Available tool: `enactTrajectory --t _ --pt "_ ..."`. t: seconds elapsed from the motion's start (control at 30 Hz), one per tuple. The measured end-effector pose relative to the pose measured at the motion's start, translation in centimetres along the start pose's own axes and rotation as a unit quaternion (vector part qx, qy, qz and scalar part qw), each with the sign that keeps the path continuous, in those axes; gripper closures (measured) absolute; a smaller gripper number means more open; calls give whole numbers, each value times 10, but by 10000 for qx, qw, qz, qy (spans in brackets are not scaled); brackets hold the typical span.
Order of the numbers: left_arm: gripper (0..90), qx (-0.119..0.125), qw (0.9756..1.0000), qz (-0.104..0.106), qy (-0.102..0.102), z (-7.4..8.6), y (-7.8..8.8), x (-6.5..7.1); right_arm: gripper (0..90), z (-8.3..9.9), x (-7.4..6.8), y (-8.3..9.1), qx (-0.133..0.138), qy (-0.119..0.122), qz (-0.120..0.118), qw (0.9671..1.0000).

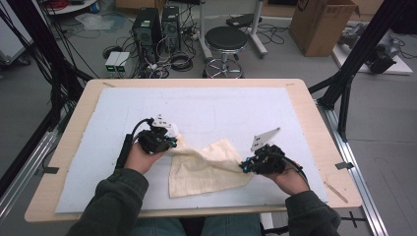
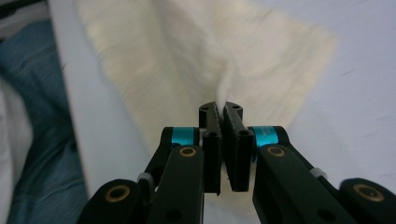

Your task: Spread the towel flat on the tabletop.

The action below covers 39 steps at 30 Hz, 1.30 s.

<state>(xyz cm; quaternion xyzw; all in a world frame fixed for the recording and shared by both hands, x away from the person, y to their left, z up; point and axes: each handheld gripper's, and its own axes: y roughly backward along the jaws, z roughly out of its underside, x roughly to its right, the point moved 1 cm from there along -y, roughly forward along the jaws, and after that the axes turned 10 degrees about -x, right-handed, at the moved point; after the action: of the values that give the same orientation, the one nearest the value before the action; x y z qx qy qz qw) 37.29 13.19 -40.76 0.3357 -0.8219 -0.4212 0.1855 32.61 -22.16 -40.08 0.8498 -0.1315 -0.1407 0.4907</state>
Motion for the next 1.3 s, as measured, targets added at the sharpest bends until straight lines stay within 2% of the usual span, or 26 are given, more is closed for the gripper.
enactTrajectory --t 0.03,0.07,0.1,0.17,0.27,0.3,0.33,0.37,0.4,0.43,0.47,0.5,0.57,0.63,0.8,0.9,1.0,1.07,1.17,1.3 --pt "857 -38 10000 -1 15 2 -2 0 844 2 -3 -7 -140 47 -149 9998" --pt "857 -87 10000 3 13 3 -3 0 844 2 -3 -7 -140 47 -149 9998" --pt "855 -81 10000 25 32 4 -3 1 756 4 -7 -18 -317 80 -339 9989" --pt "856 -54 10000 33 18 5 -4 2 721 4 -7 -20 -322 64 -417 9986" --pt "854 -52 10000 21 6 7 -4 2 614 -2 -4 -11 121 1 -519 9986" --pt "855 -49 10000 36 11 8 -3 2 564 -9 1 1 558 -79 -524 9970" --pt "855 -42 10000 43 17 9 -3 2 564 -9 1 1 558 -79 -524 9970" --pt "854 -35 10000 33 22 10 -3 2 539 -17 7 8 793 -117 -422 9959" --pt "855 -10 10000 21 36 11 -3 2 529 -21 11 10 909 -99 -376 9951" --pt "855 10 10000 28 37 13 -3 2 529 -21 11 10 909 -99 -376 9951" --pt "854 6 10000 31 42 14 -3 1 527 -30 18 11 1055 -125 -270 9940" --pt "854 -13 10000 17 35 15 -3 1 528 -34 22 9 1086 -170 -197 9937" --pt "854 2 10000 16 42 17 -3 1 528 -38 25 7 1063 -203 -180 9940" --pt "854 68 10000 23 39 17 -2 2 536 -44 33 0 1045 -245 -7 9942" --pt "854 142 9999 -26 56 16 -3 2 543 -53 47 -29 641 -374 380 9965" --pt "854 224 9997 -46 86 16 -4 2 564 -55 54 -42 652 -438 446 9959" --pt "854 229 9997 -68 100 16 -4 1 584 -58 63 -56 567 -560 617 9949" --pt "854 260 9996 -48 126 17 -4 1 586 -58 65 -58 562 -634 610 9945" --pt "854 251 9995 -49 166 20 -5 -1 599 -58 71 -67 401 -688 637 9948" --pt "854 287 9992 -41 288 26 -7 -4 723 -58 70 -69 337 -680 812 9938"
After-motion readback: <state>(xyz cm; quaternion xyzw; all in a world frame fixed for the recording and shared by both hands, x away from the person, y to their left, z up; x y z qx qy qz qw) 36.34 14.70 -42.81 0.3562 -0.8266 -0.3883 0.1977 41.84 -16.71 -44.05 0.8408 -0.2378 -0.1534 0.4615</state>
